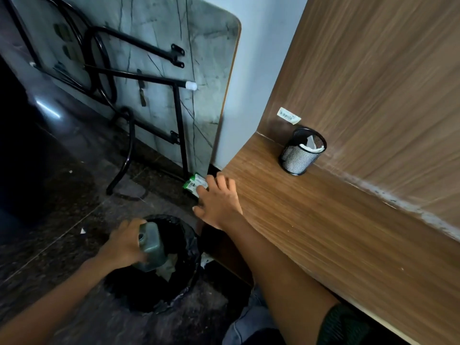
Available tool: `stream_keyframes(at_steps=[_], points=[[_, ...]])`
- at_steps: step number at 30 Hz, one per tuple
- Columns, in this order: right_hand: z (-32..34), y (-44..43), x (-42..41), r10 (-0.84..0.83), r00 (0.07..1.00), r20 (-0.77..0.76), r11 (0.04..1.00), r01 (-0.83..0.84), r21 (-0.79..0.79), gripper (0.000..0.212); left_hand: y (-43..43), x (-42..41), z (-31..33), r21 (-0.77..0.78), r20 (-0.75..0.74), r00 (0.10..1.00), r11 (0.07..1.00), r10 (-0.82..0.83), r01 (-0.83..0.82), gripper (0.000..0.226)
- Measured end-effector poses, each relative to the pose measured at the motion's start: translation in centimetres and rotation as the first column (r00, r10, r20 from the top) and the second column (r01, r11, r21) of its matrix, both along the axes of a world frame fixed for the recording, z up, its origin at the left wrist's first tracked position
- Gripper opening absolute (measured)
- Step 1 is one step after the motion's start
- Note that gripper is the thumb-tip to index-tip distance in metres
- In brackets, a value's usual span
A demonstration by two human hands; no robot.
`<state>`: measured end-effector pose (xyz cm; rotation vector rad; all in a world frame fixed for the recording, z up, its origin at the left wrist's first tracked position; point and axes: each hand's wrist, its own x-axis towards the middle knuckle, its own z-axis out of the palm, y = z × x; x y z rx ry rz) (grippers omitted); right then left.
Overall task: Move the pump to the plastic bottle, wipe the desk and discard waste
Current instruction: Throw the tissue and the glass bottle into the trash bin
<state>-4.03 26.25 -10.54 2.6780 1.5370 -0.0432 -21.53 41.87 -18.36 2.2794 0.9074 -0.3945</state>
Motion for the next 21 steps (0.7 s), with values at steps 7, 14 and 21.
stream_keyframes(at_steps=[7, 14, 21], points=[[-2.2, 0.3, 1.9, 0.057, 0.998, -0.038, 0.998, -0.057, 0.025, 0.038, -0.2, 2.9, -8.7, 0.054, -0.137, 0.989, 0.997, 0.054, -0.047, 0.086], [-2.0, 0.3, 2.4, 0.049, 0.998, -0.044, 0.998, -0.048, 0.037, 0.038, -2.4, 3.4, -13.8, -0.020, -0.282, 0.949, 0.988, 0.140, -0.152, 0.085], [-2.7, 0.5, 1.9, 0.046, 0.998, -0.051, 0.996, -0.042, 0.075, 0.036, -5.0, 0.8, -18.0, -0.069, -0.397, 0.909, 0.983, 0.130, -0.170, 0.062]])
